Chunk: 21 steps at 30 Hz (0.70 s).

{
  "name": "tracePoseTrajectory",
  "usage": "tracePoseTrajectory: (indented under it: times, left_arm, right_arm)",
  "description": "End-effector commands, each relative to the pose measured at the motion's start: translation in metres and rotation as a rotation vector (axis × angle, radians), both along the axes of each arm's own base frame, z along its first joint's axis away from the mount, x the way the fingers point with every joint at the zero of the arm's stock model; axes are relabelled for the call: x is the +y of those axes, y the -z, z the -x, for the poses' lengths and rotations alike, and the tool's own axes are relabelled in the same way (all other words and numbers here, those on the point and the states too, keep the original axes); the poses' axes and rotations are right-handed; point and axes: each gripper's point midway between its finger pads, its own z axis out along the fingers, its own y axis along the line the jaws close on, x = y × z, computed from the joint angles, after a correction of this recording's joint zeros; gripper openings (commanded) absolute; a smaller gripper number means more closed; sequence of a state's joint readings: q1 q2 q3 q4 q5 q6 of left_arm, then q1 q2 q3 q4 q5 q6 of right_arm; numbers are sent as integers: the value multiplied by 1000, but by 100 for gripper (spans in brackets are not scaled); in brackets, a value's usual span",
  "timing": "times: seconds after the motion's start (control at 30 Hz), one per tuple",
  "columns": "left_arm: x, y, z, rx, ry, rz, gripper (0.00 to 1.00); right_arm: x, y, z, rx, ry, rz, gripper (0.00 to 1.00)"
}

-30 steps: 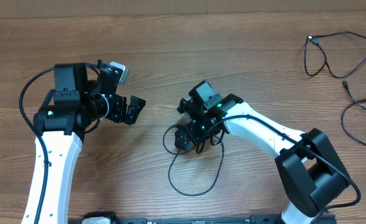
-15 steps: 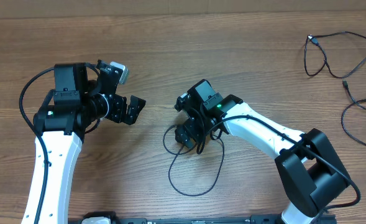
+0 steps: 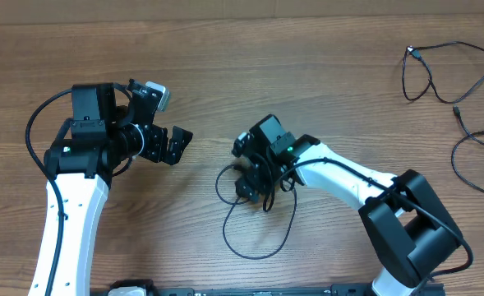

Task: Untangle cables
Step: 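Grasp the short black cable near its connector with the right gripper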

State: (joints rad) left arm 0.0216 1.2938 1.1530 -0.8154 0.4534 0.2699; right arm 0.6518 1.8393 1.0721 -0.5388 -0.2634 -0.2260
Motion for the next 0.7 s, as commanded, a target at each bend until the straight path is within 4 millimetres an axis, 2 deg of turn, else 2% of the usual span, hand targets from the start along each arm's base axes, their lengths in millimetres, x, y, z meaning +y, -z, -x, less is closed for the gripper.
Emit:
tracePoseTrajectory:
  times: [0.0, 0.2, 0.4, 0.67]
  left_arm:
    - [-2, -16, -1, -54, 23, -2, 100]
    - [-2, -16, -1, -54, 23, -2, 100]
    - [-2, -16, -1, -54, 23, -2, 100]
    - [-2, -16, -1, -54, 23, -2, 100]
  right_arm:
    - [2, 0, 2, -21, -15, -12, 94]
    - [7, 4, -3, -37, 2, -32, 91]
    - [6, 14, -3, -11, 29, -23, 80]
    - [5, 15, -3, -12, 33, -16, 63]
